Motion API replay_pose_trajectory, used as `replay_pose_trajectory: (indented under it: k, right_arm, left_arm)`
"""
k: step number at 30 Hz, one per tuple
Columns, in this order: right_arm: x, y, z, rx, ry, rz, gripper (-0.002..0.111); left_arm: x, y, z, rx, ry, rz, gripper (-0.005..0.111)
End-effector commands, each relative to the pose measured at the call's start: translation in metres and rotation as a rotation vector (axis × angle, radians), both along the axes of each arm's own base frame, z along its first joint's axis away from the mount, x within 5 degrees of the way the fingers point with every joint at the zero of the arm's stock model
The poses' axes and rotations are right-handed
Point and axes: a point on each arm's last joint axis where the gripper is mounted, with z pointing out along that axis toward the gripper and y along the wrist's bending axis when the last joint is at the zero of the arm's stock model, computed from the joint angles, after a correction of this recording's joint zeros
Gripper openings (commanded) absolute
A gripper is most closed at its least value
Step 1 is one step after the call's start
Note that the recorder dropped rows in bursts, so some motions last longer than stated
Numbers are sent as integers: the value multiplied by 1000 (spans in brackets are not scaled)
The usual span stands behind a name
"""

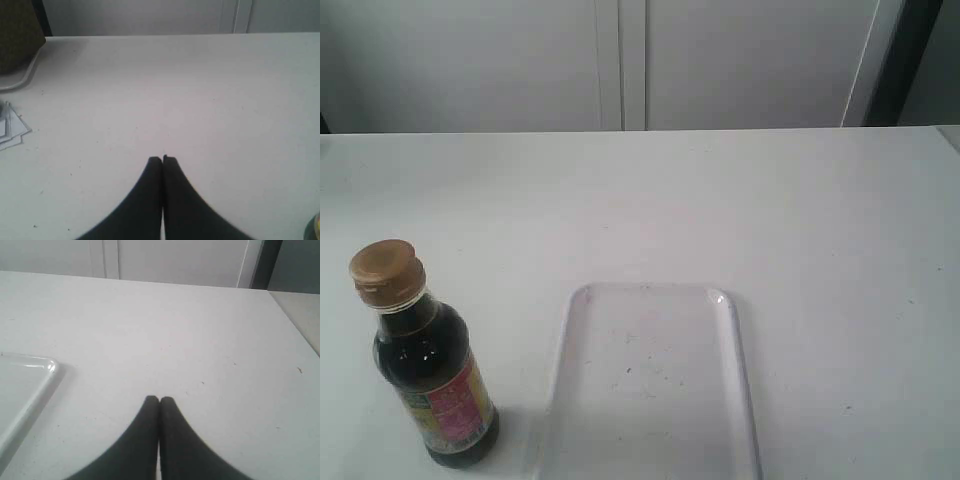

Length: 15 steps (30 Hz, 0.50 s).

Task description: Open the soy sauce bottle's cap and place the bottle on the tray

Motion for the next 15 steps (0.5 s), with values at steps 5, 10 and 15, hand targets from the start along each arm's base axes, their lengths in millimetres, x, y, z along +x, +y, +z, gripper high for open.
replay_pose_trajectory:
  k: [5,10,15]
  right_arm:
    - [0,0,-1,-2,-10,0,0]
    - [0,0,-1,-2,-10,0,0]
    - [0,0,-1,-2,-10,0,0]
  left_arm:
    - [1,0,5,-31,-74,11,0]
    - [2,1,11,-34,-137,19,0]
    - [2,2,16,-104,-194,32,0]
